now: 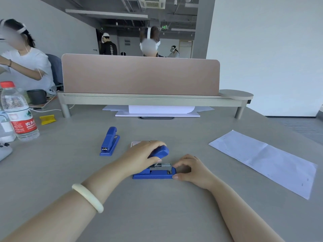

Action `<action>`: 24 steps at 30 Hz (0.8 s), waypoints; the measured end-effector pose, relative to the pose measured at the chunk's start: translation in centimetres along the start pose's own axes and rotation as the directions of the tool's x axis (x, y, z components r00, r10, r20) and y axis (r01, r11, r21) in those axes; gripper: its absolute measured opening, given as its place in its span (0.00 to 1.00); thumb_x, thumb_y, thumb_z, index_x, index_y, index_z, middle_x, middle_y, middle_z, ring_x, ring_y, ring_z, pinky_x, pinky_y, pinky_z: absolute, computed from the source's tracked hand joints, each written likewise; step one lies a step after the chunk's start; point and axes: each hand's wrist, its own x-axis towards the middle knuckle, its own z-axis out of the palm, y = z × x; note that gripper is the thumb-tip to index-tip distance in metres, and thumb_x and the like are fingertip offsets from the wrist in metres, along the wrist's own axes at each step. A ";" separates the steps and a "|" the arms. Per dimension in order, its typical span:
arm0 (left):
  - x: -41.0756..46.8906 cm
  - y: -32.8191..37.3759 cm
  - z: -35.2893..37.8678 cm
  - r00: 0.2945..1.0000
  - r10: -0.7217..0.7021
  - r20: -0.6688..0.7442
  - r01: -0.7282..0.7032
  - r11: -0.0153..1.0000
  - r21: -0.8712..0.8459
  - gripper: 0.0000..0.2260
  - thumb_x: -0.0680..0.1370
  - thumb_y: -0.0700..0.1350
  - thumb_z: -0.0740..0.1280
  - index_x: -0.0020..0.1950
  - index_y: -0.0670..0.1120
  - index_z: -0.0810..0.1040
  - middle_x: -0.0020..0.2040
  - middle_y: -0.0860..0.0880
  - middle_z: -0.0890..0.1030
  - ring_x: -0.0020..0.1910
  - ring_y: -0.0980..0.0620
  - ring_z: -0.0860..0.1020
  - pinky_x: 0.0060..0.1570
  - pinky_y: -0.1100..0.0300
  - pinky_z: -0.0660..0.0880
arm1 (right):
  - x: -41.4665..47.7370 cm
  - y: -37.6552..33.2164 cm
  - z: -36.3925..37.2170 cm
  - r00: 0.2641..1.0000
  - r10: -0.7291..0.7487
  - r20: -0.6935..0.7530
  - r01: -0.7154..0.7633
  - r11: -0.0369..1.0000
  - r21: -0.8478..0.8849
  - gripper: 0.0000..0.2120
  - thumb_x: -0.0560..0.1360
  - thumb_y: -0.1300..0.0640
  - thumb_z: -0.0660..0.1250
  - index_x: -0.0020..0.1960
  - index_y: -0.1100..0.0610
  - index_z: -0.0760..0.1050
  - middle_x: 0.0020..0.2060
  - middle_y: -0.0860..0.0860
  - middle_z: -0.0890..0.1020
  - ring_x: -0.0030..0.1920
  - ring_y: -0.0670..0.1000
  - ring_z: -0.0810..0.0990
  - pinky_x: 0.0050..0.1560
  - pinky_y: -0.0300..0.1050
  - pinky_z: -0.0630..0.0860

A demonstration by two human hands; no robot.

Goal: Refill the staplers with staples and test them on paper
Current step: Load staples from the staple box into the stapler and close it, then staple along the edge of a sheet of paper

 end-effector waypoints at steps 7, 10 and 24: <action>0.5 0.8 2.3 0.995 0.000 0.097 -0.011 0.994 0.113 0.20 0.78 0.46 0.63 0.69 0.51 0.66 0.64 0.51 0.72 0.64 0.52 0.67 0.57 0.61 0.64 | -0.1 0.0 -0.1 1.000 0.016 -0.006 -0.015 1.000 0.016 0.11 0.65 0.49 0.75 0.47 0.40 0.80 0.49 0.44 0.75 0.57 0.48 0.70 0.62 0.43 0.66; 0.4 0.6 2.6 0.998 0.002 0.070 -0.010 0.994 0.107 0.19 0.78 0.47 0.62 0.69 0.51 0.66 0.65 0.52 0.71 0.65 0.53 0.66 0.56 0.64 0.62 | -0.1 0.1 -0.1 1.000 0.020 0.010 -0.020 1.000 0.021 0.13 0.66 0.50 0.75 0.43 0.34 0.76 0.48 0.41 0.73 0.58 0.46 0.68 0.61 0.40 0.64; -1.8 -1.4 2.3 1.000 0.002 -0.019 -0.001 0.999 0.047 0.23 0.77 0.55 0.61 0.71 0.54 0.63 0.66 0.59 0.69 0.64 0.58 0.67 0.59 0.67 0.62 | -3.7 3.7 -7.8 0.853 0.299 -0.428 -0.391 0.909 -0.145 0.28 0.72 0.50 0.70 0.70 0.51 0.66 0.67 0.46 0.69 0.67 0.49 0.67 0.56 0.44 0.71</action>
